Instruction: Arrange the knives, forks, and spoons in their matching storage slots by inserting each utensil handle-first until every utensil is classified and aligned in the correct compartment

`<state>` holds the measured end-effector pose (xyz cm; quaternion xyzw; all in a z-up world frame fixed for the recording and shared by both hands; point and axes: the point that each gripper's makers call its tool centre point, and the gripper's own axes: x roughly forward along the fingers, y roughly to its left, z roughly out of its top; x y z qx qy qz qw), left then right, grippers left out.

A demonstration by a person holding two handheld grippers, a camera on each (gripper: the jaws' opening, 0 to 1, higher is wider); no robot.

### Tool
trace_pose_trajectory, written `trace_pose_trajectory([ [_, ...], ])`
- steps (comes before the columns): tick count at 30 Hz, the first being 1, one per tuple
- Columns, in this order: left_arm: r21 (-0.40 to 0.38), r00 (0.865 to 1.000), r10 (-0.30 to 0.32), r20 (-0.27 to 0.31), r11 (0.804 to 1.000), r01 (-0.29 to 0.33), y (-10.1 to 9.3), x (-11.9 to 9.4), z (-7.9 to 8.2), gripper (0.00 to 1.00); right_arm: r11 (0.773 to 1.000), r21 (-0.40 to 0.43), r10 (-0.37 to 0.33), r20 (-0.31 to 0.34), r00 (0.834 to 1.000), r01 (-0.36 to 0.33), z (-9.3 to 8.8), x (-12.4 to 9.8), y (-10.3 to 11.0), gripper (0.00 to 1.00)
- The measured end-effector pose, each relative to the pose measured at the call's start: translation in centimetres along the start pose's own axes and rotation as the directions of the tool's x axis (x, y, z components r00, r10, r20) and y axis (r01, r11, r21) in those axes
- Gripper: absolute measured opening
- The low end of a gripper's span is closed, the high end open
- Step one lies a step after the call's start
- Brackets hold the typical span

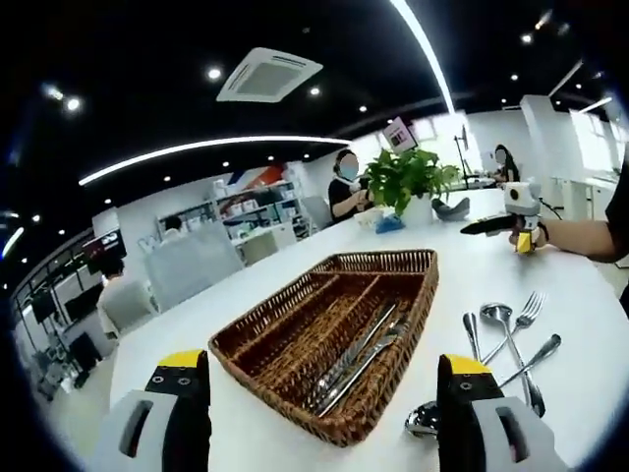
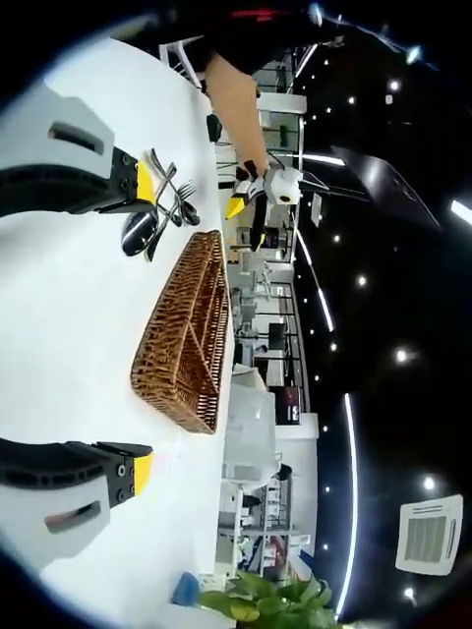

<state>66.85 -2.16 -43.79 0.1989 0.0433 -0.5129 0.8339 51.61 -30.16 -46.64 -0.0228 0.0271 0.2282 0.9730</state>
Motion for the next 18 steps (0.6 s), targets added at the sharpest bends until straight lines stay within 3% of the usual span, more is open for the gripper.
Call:
trace_pose_trajectory([
  [4, -0.061, 0.999, 0.024, 0.045, 0.998, -0.021, -1.3, -1.7, -0.7, 1.0, 1.0, -0.001, 0.005, -0.003, 1.0, -0.005, -0.2, 0.2, 0.2, 0.99],
  [7, -0.122, 0.998, 0.066, 0.012, 0.99, -0.064, -0.9, -2.8, -2.2, 1.0, 1.0, -0.005, 0.008, -0.016, 1.0, -0.008, -0.4, 0.4, 0.3, 1.0],
  [9, -0.13, 0.995, 0.083, 0.053, 0.989, -0.076, -0.8, -3.6, -2.2, 1.0, 0.999, -0.039, -0.027, -0.016, 1.0, 0.026, -0.1, 0.3, -0.4, 1.0],
  [11, -0.169, 0.994, 0.089, 0.068, 0.983, -0.076, -1.2, -4.8, -2.7, 1.0, 0.999, 0.002, -0.035, 0.0, 0.999, 0.035, 0.1, 0.0, -0.6, 1.0],
  [16, -0.166, 0.993, 0.088, 0.083, 0.983, -0.073, -2.2, -6.0, -2.8, 1.0, 0.999, 0.007, -0.051, 0.009, 0.999, 0.051, 0.4, -0.5, -1.3, 1.0],
  [18, -0.171, 0.988, 0.104, 0.113, 0.982, -0.084, -2.3, -6.4, -2.2, 1.0, 0.998, -0.004, -0.057, 0.022, 0.998, 0.058, 0.8, -0.8, -1.3, 1.0],
])
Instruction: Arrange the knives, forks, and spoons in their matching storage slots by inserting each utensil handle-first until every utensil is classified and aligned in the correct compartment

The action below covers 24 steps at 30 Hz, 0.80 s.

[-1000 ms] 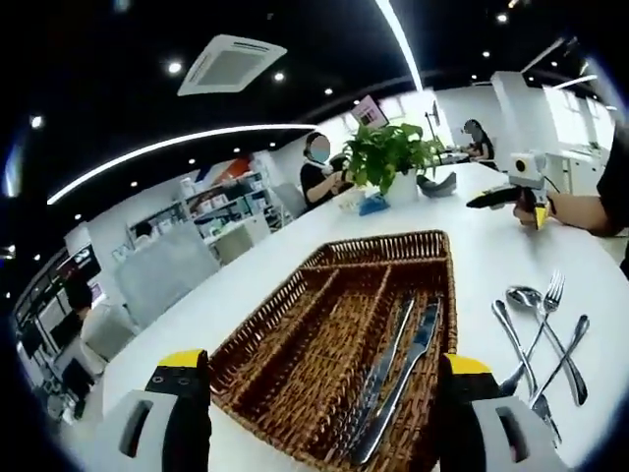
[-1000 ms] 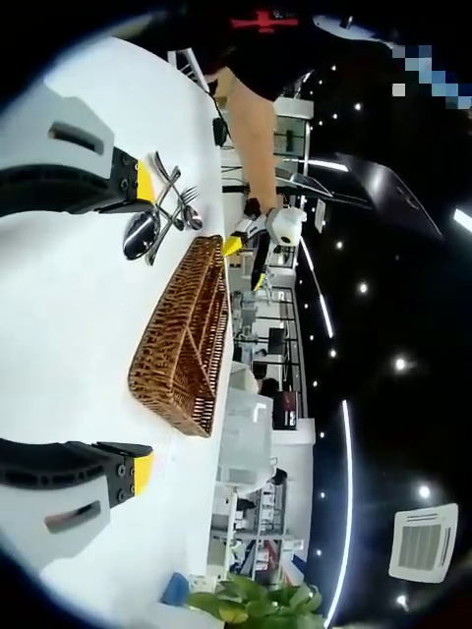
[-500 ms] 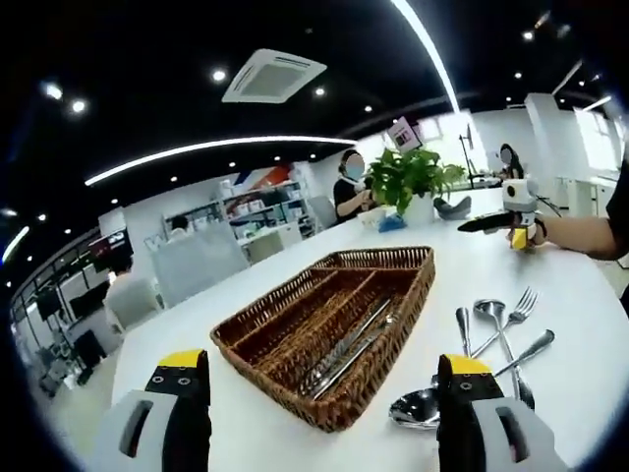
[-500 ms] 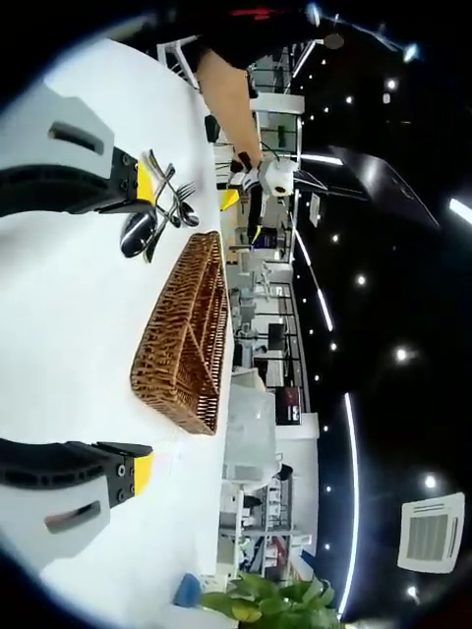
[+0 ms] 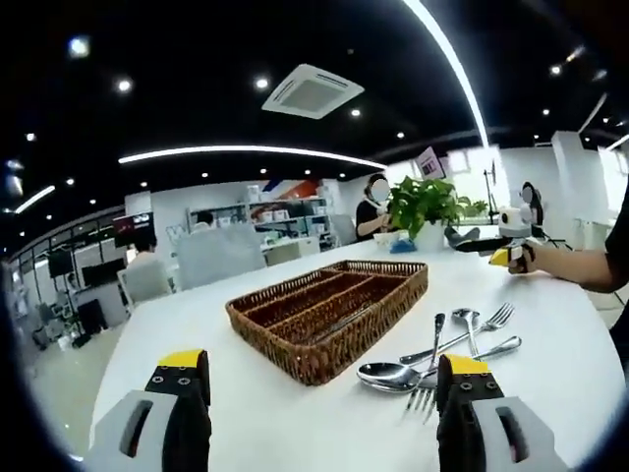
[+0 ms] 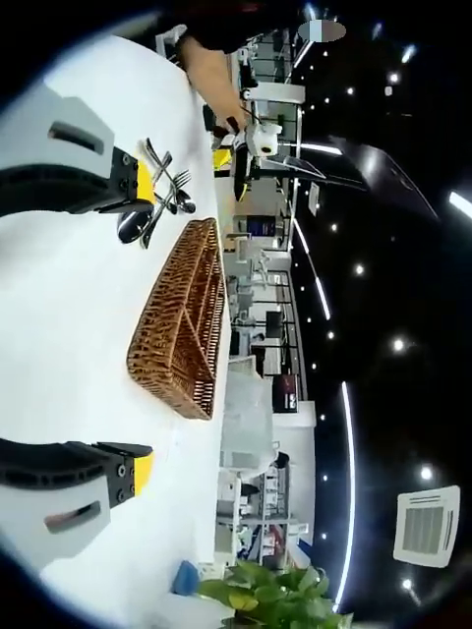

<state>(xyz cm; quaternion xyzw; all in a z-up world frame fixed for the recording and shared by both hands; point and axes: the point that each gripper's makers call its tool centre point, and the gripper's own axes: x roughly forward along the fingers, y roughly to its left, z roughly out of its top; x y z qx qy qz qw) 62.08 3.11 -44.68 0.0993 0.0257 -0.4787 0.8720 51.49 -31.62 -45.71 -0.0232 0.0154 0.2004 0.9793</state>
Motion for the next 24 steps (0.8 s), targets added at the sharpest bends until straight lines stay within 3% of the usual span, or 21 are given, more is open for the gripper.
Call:
trace_pose_trajectory([
  [5, -0.018, 0.998, -0.024, 0.057, 1.0, 0.025, -0.9, 0.1, 0.2, 1.0, 1.0, -0.001, -0.014, -0.003, 1.0, 0.014, -0.2, -0.1, -0.5, 1.0],
  [11, -0.053, 0.999, -0.035, 0.024, 0.998, 0.036, -1.3, 0.7, -1.2, 1.0, 1.0, -0.006, -0.001, -0.006, 1.0, 0.001, -0.2, 0.1, 0.1, 1.0],
  [14, -0.02, 0.999, -0.033, 0.004, 0.999, 0.033, -1.7, 0.9, -1.6, 1.0, 1.0, -0.009, -0.002, -0.005, 1.0, 0.002, -0.1, 0.0, 0.0, 1.0],
  [20, -0.007, 0.998, -0.055, 0.027, 0.998, 0.055, -2.4, 1.1, -1.4, 1.0, 1.0, -0.016, -0.007, 0.003, 1.0, 0.007, 0.1, -0.1, 0.0, 1.0],
  [24, -0.031, 0.997, -0.083, -0.001, 0.996, 0.083, -3.1, 1.7, -2.5, 1.0, 1.0, -0.002, -0.011, -0.009, 1.0, 0.011, -0.5, 0.1, -0.2, 1.0],
])
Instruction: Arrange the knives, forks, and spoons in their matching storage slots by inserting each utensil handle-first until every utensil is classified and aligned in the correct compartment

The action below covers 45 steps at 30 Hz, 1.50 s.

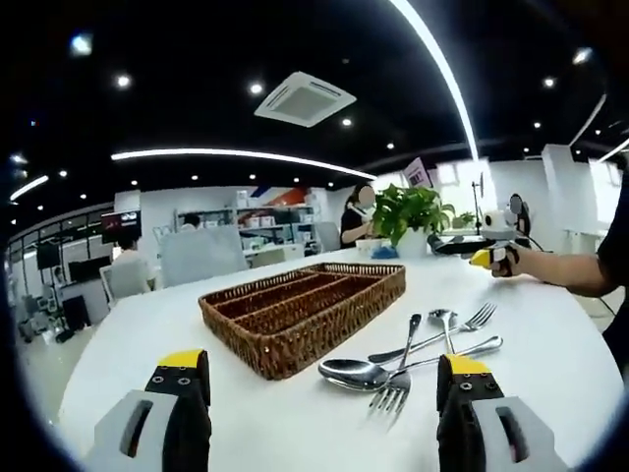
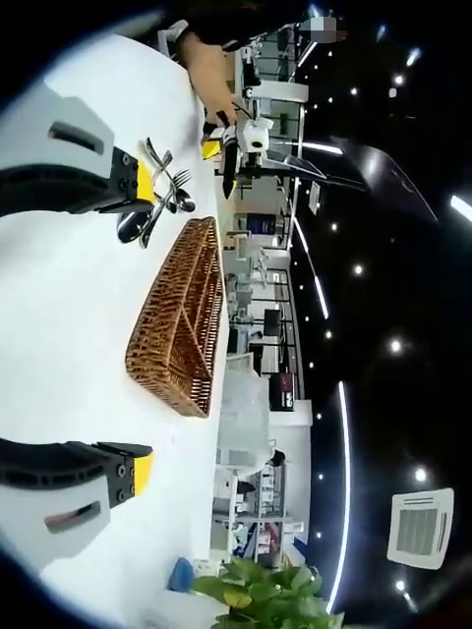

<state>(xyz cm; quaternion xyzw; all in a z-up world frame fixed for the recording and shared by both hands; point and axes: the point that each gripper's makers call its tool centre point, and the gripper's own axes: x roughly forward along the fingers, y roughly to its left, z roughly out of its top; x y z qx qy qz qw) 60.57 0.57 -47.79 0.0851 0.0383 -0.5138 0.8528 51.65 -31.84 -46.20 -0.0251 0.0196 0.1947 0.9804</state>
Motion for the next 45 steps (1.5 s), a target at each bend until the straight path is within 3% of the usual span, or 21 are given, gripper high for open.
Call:
trace_pose_trajectory([
  [3, 0.021, 1.0, -0.01, -0.028, 1.0, 0.01, -0.4, 0.2, -0.4, 1.0, 1.0, -0.014, 0.0, -0.006, 1.0, 0.0, 0.0, -0.1, 0.0, 1.0],
  [5, 0.055, 1.0, -0.001, -0.005, 0.998, 0.001, -0.6, -0.1, 0.4, 1.0, 1.0, -0.013, -0.001, 0.018, 1.0, 0.001, 0.8, -0.4, 0.0, 1.0],
  [7, 0.035, 1.0, -0.003, 0.017, 0.999, 0.002, -0.6, -0.2, 0.8, 1.0, 1.0, -0.003, -0.002, 0.043, 0.999, 0.002, 1.3, -0.6, 0.0, 1.0],
  [11, 0.025, 1.0, 0.013, 0.014, 1.0, -0.014, -0.1, -0.2, 0.3, 1.0, 1.0, 0.007, -0.006, 0.021, 1.0, 0.006, 0.5, -0.2, -0.3, 1.0],
  [20, 0.024, 1.0, 0.009, -0.001, 1.0, -0.009, -0.3, 0.2, -0.2, 1.0, 1.0, -0.004, -0.012, 0.024, 1.0, 0.012, 0.6, -0.4, -0.2, 1.0],
  [28, 0.017, 1.0, 0.015, 0.0, 1.0, -0.015, -0.1, 0.2, -0.4, 1.0, 0.998, 0.048, -0.041, 0.014, 0.999, 0.04, -0.3, -0.6, -1.5, 1.0],
  [37, 0.028, 0.999, 0.038, 0.012, 0.999, -0.038, 0.5, -0.3, 0.3, 1.0, 1.0, 0.022, -0.022, 0.037, 0.999, 0.021, 0.8, -0.5, -0.4, 1.0],
  [41, 0.025, 0.999, 0.04, 0.019, 0.999, -0.041, 0.6, -0.1, 0.3, 1.0, 1.0, 0.014, -0.022, 0.023, 1.0, 0.021, 0.3, -0.3, 0.0, 1.0],
  [45, 0.031, 0.999, 0.036, 0.009, 0.999, -0.036, 0.5, 0.0, 0.1, 1.0, 1.0, 0.007, -0.028, 0.025, 0.999, 0.028, 0.5, -0.4, -0.6, 1.0],
])
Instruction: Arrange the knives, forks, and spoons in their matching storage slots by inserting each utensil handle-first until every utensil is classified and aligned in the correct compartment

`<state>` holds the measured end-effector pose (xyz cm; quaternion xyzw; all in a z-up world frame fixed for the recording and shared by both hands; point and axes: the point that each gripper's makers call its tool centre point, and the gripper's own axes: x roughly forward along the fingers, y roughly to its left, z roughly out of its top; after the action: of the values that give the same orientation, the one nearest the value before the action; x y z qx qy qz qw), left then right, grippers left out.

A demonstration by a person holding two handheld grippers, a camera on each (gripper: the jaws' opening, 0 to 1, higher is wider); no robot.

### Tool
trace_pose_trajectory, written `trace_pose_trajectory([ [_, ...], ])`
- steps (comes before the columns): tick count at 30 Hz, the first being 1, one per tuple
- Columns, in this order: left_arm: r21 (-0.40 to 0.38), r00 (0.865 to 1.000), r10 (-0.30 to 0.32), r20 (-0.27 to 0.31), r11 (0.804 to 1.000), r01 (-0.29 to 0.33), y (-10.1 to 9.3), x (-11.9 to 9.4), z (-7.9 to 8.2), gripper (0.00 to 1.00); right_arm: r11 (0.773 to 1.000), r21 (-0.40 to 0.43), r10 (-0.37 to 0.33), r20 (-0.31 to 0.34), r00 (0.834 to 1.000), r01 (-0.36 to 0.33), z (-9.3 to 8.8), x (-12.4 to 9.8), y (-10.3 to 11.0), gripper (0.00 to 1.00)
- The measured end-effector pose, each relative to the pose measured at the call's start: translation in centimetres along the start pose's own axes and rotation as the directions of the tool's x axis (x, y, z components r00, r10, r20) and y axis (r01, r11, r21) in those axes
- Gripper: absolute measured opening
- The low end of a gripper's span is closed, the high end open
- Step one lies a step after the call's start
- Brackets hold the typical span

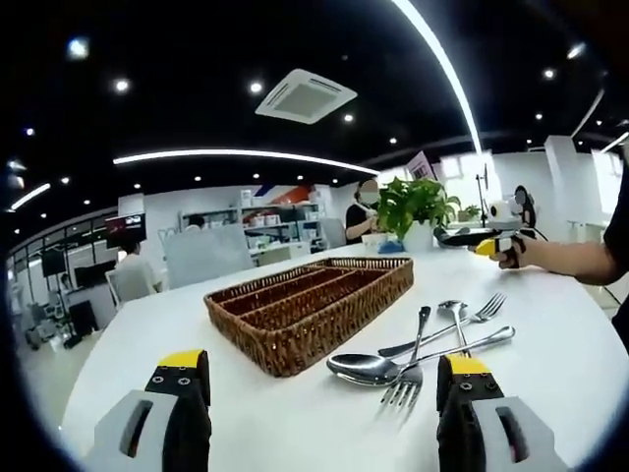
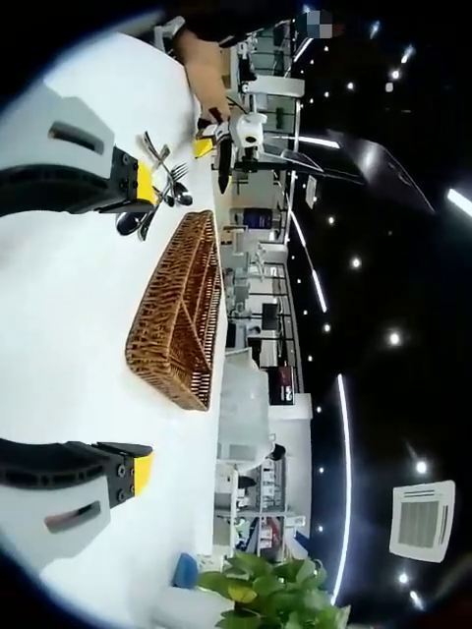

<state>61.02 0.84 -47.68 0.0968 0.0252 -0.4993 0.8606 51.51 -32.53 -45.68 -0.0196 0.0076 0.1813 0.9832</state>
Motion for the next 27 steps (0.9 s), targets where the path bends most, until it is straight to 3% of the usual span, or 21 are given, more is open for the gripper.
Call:
trace_pose_trajectory([
  [12, 0.007, 1.0, -0.003, -0.013, 1.0, 0.003, -0.2, 0.3, -0.4, 1.0, 1.0, 0.006, 0.001, 0.003, 1.0, -0.001, 0.1, 0.0, -0.3, 1.0],
  [22, -0.01, 1.0, -0.01, -0.029, 1.0, 0.01, -0.3, 0.3, -0.7, 1.0, 1.0, 0.005, 0.014, 0.013, 1.0, -0.014, 0.6, -0.3, 1.1, 1.0],
  [27, -0.011, 0.999, -0.015, -0.048, 1.0, 0.014, -0.4, 0.3, -1.2, 1.0, 1.0, -0.022, 0.015, -0.023, 1.0, -0.015, -0.2, 0.0, 1.0, 1.0],
])
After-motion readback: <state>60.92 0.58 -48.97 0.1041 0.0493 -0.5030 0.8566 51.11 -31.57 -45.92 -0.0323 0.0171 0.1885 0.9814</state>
